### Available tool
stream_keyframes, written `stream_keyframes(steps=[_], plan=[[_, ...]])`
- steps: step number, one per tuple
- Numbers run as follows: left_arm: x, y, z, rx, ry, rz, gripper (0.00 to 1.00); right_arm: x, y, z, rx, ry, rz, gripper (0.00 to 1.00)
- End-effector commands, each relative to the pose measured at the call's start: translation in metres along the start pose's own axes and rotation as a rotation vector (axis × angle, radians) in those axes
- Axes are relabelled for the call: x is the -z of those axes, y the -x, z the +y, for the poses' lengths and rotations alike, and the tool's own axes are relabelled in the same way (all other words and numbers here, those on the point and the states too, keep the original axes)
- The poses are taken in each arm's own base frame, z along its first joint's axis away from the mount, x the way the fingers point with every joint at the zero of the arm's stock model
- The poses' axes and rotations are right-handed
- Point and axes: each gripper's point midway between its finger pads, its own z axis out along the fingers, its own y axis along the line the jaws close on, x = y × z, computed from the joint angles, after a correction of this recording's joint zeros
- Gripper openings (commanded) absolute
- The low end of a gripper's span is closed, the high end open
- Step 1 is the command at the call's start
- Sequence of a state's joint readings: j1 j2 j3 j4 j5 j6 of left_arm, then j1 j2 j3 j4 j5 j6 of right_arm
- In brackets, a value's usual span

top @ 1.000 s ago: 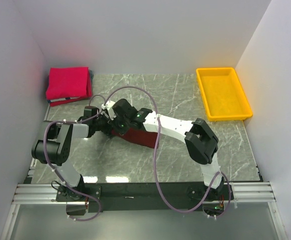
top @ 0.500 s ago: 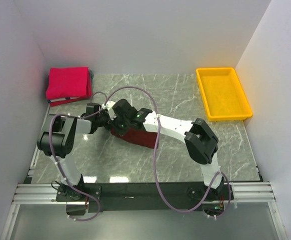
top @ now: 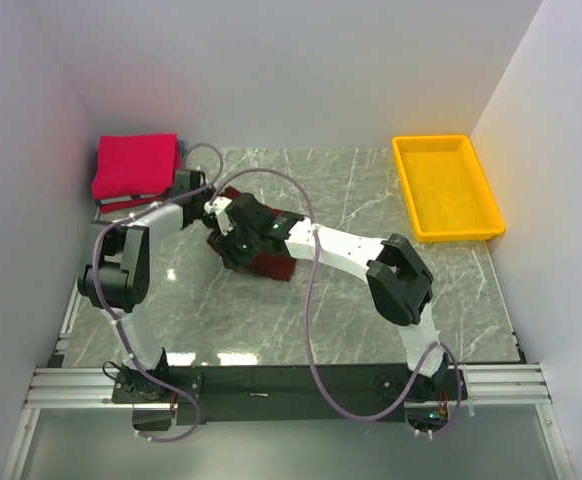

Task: Fold and stack the t-shirts
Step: Neatly place the folded tshirt to the corner

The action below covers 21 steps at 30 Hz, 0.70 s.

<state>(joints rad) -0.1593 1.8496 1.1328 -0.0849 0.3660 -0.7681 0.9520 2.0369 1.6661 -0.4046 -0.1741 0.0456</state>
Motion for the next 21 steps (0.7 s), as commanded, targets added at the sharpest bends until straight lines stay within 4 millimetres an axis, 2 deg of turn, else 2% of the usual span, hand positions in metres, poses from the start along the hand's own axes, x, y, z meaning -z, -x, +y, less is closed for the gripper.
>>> stream_keyframes(steps=[1, 3, 4, 5, 6, 7, 8, 9, 10, 11, 13, 14, 15, 16, 18, 19, 21], plan=[[0.013, 0.04, 0.01, -0.218, 0.131, -0.052, 0.01, 0.043, 0.038, -0.021, -0.022, -0.02, -0.109, 0.61], [0.006, 0.047, 0.02, -0.239, 0.163, -0.031, 0.01, 0.06, 0.039, -0.037, -0.03, -0.045, -0.125, 0.75], [0.004, 0.052, 0.025, -0.264, 0.187, -0.018, 0.01, 0.065, 0.038, -0.045, -0.038, -0.054, -0.128, 0.85], [0.006, 0.063, 0.019, -0.281, 0.187, -0.025, 0.01, 0.068, 0.035, -0.051, -0.038, -0.063, -0.125, 0.86], [-0.001, 0.067, 0.026, -0.287, 0.205, -0.01, 0.0, 0.077, 0.031, -0.056, -0.041, -0.075, -0.125, 0.86], [-0.001, 0.076, 0.029, -0.323, 0.225, -0.018, 0.01, 0.083, 0.028, -0.072, -0.062, -0.107, -0.125, 0.86], [0.001, 0.097, 0.015, -0.353, 0.211, -0.061, 0.01, 0.087, 0.024, -0.079, -0.075, -0.117, -0.122, 0.87], [-0.004, 0.102, 0.023, -0.355, 0.235, -0.046, 0.0, 0.093, 0.015, -0.085, -0.062, -0.128, -0.109, 0.87], [0.002, 0.128, 0.006, -0.4, 0.222, -0.102, 0.0, 0.099, 0.009, -0.098, -0.079, -0.149, -0.104, 0.88], [-0.005, 0.136, 0.01, -0.412, 0.231, -0.1, 0.0, 0.102, 0.002, -0.103, -0.077, -0.158, -0.095, 0.88], [-0.003, 0.151, 0.01, -0.448, 0.253, -0.093, 0.0, 0.107, -0.017, -0.112, -0.086, -0.172, -0.065, 0.89], [-0.001, 0.171, -0.002, -0.476, 0.242, -0.128, 0.0, 0.112, -0.024, -0.12, -0.095, -0.178, -0.054, 0.89], [0.002, 0.177, -0.004, -0.493, 0.249, -0.133, 0.0, 0.114, -0.035, -0.12, -0.104, -0.172, -0.028, 0.89], [0.009, 0.19, -0.012, -0.535, 0.248, -0.167, 0.0, 0.115, -0.04, -0.122, -0.113, -0.165, -0.016, 0.9], [0.014, 0.201, -0.014, -0.568, 0.251, -0.187, 0.0, 0.119, -0.047, -0.126, -0.123, -0.17, -0.009, 0.9], [0.022, 0.21, -0.022, -0.589, 0.247, -0.208, 0.0, 0.121, -0.049, -0.128, -0.122, -0.178, -0.007, 0.9], [0.027, 0.221, -0.021, -0.593, 0.245, -0.223, 0.0, 0.124, -0.048, -0.131, -0.114, -0.194, -0.002, 0.91]])
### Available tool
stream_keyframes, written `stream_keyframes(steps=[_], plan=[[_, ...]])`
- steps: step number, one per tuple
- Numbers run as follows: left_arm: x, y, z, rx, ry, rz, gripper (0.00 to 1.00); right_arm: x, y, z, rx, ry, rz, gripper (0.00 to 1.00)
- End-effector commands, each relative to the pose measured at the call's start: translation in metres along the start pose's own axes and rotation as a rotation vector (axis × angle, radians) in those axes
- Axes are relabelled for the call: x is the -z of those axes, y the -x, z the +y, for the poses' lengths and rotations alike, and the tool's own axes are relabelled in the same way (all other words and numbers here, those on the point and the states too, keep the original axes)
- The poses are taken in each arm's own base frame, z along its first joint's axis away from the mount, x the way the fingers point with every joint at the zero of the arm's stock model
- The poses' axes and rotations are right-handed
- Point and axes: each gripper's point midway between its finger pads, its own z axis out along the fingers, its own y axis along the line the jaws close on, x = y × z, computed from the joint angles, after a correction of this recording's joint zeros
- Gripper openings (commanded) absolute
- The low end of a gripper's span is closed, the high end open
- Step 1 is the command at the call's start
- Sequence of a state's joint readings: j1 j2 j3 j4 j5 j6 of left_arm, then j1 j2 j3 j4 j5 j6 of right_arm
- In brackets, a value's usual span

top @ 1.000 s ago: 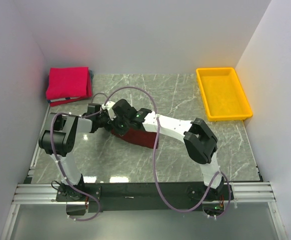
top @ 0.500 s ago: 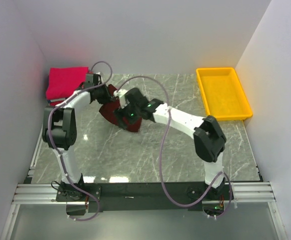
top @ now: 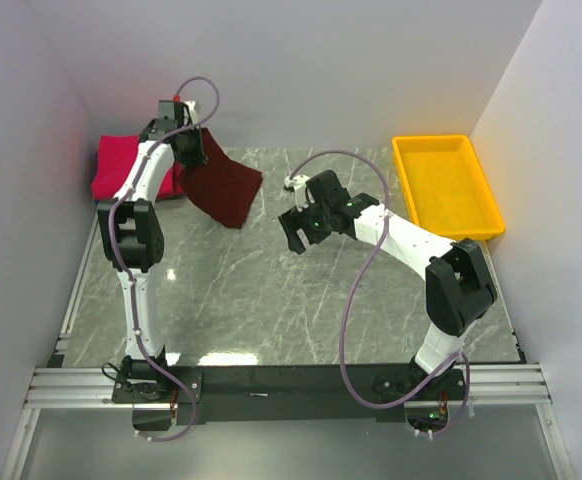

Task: Fold and stack the t-shirts
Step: Neatly place the folded tshirt to the corner

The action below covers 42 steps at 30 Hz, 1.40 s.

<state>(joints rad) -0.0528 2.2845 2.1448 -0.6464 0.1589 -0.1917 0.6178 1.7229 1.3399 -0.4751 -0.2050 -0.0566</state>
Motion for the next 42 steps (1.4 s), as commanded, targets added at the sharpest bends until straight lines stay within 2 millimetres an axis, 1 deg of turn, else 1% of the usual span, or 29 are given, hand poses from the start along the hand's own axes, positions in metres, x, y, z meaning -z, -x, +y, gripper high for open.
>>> stream_keyframes(steps=[1, 3, 7, 8, 10, 11, 17, 19, 22, 31, 40, 41, 42], plan=[[0.028, 0.045, 0.008, -0.081, 0.01, -0.101, 0.0, 0.018, 0.012, 0.001, 0.041, 0.002, -0.038, 0.91], [0.038, 0.058, 0.013, -0.073, 0.002, -0.141, 0.0, 0.016, 0.014, 0.0, 0.04, 0.003, -0.033, 0.91], [0.06, 0.08, 0.008, -0.118, -0.008, -0.206, 0.0, 0.01, 0.015, 0.001, 0.033, 0.015, -0.023, 0.91], [0.07, 0.088, 0.006, -0.13, -0.006, -0.233, 0.0, 0.01, 0.016, 0.002, 0.034, 0.019, -0.025, 0.91], [0.079, 0.095, 0.005, -0.149, 0.0, -0.26, 0.0, 0.008, 0.016, 0.001, 0.03, 0.021, -0.024, 0.91], [0.089, 0.101, 0.003, -0.158, 0.003, -0.283, 0.0, 0.008, 0.017, 0.002, 0.03, 0.024, -0.022, 0.91], [0.12, 0.12, -0.006, -0.17, -0.005, -0.349, 0.0, 0.006, 0.018, 0.002, 0.027, 0.024, -0.022, 0.91], [0.127, 0.122, -0.008, -0.169, -0.008, -0.357, 0.0, 0.006, 0.017, 0.001, 0.026, 0.021, -0.02, 0.91], [0.142, 0.13, -0.012, -0.167, -0.012, -0.39, 0.0, 0.007, 0.015, 0.001, 0.026, 0.018, -0.019, 0.91], [0.161, 0.144, -0.019, -0.171, -0.021, -0.443, 0.0, 0.012, 0.011, -0.001, 0.032, 0.006, -0.027, 0.92], [0.172, 0.149, -0.019, -0.19, -0.01, -0.468, 0.0, 0.012, 0.007, -0.001, 0.03, 0.004, -0.018, 0.92], [0.174, 0.151, -0.005, -0.185, 0.012, -0.474, 0.0, 0.012, 0.007, -0.001, 0.027, 0.003, -0.019, 0.92], [0.176, 0.153, -0.004, -0.188, 0.015, -0.482, 0.0, 0.011, 0.007, -0.001, 0.03, 0.004, -0.017, 0.92]])
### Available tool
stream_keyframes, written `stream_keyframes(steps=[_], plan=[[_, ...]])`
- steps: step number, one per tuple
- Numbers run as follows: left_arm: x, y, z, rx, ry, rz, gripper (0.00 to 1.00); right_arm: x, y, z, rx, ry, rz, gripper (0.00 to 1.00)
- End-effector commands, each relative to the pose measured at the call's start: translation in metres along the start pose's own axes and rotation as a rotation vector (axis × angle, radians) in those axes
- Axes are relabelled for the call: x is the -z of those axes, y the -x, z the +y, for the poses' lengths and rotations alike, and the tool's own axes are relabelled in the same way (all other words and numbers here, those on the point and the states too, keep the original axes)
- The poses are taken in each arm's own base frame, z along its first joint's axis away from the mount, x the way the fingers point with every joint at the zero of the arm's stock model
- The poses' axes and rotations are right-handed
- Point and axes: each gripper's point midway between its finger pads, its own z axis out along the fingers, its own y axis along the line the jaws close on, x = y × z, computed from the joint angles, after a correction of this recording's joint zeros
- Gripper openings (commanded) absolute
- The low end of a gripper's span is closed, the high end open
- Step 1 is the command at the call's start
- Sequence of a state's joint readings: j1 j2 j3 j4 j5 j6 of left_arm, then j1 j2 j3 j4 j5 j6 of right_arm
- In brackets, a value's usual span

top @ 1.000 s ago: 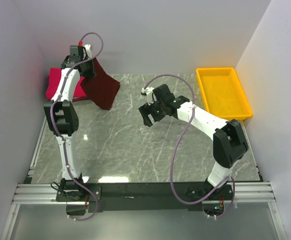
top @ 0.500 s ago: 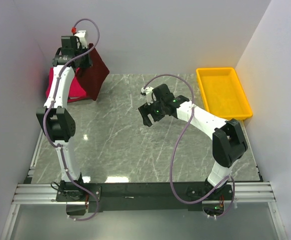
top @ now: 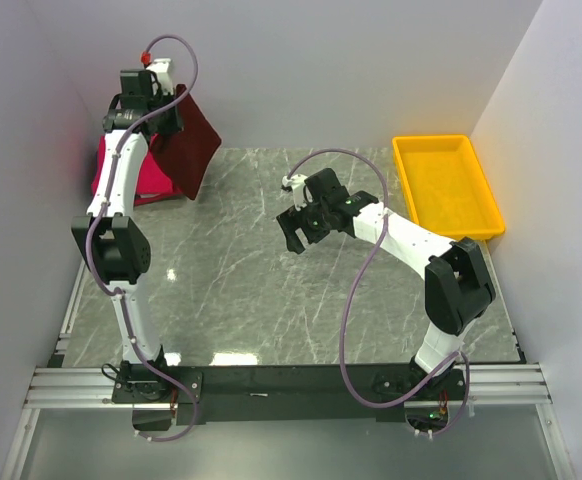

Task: Fold and stack the t-shirts
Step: Neatly place the folded tshirt to the corner

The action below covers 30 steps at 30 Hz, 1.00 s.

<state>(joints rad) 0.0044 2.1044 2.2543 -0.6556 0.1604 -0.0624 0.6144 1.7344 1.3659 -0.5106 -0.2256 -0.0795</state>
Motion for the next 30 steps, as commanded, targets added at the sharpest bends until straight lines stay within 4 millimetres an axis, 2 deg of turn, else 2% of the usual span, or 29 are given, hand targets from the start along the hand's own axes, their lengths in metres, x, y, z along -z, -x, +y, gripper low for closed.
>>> stream_keyframes(steps=[1, 13, 22, 30], plan=[[0.049, 0.069, 0.005, -0.047, 0.014, -0.197, 0.0, 0.009, 0.007, -0.003, 0.01, -0.016, -0.035, 0.92], [0.06, 0.074, 0.035, -0.025, 0.037, -0.209, 0.0, 0.003, 0.007, -0.003, 0.005, -0.013, -0.019, 0.92], [0.073, 0.083, 0.04, -0.014, 0.02, -0.237, 0.0, 0.004, 0.007, -0.003, 0.002, -0.013, -0.023, 0.92], [0.086, 0.089, 0.031, -0.013, -0.008, -0.254, 0.0, 0.004, 0.005, -0.002, 0.0, -0.01, -0.021, 0.92]])
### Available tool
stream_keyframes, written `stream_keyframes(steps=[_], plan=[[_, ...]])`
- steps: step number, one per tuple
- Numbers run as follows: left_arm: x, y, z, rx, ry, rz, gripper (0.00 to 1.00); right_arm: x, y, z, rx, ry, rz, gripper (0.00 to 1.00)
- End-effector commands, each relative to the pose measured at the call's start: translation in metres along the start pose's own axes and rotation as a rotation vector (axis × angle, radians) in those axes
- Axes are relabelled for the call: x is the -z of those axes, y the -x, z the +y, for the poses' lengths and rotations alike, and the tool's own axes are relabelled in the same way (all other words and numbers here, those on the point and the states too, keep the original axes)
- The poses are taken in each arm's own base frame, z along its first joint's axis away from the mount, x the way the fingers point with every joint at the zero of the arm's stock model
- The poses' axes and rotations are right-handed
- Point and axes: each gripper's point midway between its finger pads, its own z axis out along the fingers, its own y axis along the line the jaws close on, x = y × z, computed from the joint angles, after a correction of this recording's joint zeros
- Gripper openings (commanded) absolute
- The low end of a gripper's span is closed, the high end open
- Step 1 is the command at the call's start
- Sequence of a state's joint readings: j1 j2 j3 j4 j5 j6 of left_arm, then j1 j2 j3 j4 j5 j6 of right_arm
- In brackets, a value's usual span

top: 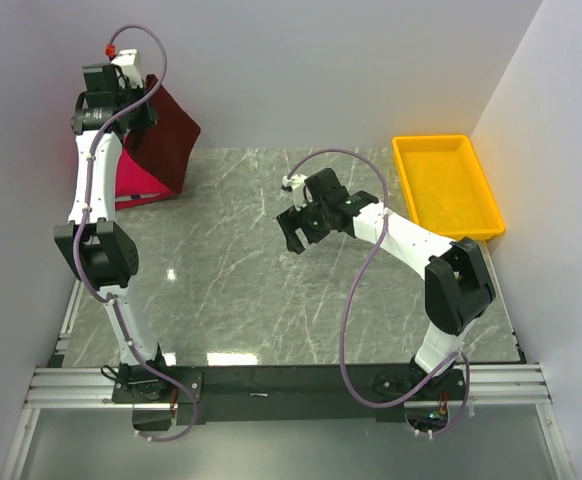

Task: Fold and stack the t-shirts
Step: Neatly place the folded tshirt to the corner

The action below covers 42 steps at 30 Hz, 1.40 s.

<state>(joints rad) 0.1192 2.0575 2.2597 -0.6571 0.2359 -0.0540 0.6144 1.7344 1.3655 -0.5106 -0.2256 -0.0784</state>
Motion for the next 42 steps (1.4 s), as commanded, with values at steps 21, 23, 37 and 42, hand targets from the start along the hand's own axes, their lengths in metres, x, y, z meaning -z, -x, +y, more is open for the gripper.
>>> stream_keyframes(steps=[21, 23, 37, 42], plan=[[0.008, 0.027, 0.033, -0.044, 0.072, -0.091, 0.0, 0.004, 0.009, 0.0, 0.003, -0.007, -0.013, 0.93], [0.004, 0.025, 0.041, -0.039, 0.088, -0.089, 0.0, 0.004, 0.01, 0.0, 0.004, -0.008, -0.015, 0.93], [-0.024, 0.008, 0.115, -0.163, 0.238, -0.081, 0.0, 0.0, 0.006, -0.001, 0.011, -0.015, 0.01, 0.93], [-0.03, 0.006, 0.146, -0.199, 0.327, -0.096, 0.0, 0.001, 0.005, -0.002, 0.018, -0.022, 0.012, 0.93]])
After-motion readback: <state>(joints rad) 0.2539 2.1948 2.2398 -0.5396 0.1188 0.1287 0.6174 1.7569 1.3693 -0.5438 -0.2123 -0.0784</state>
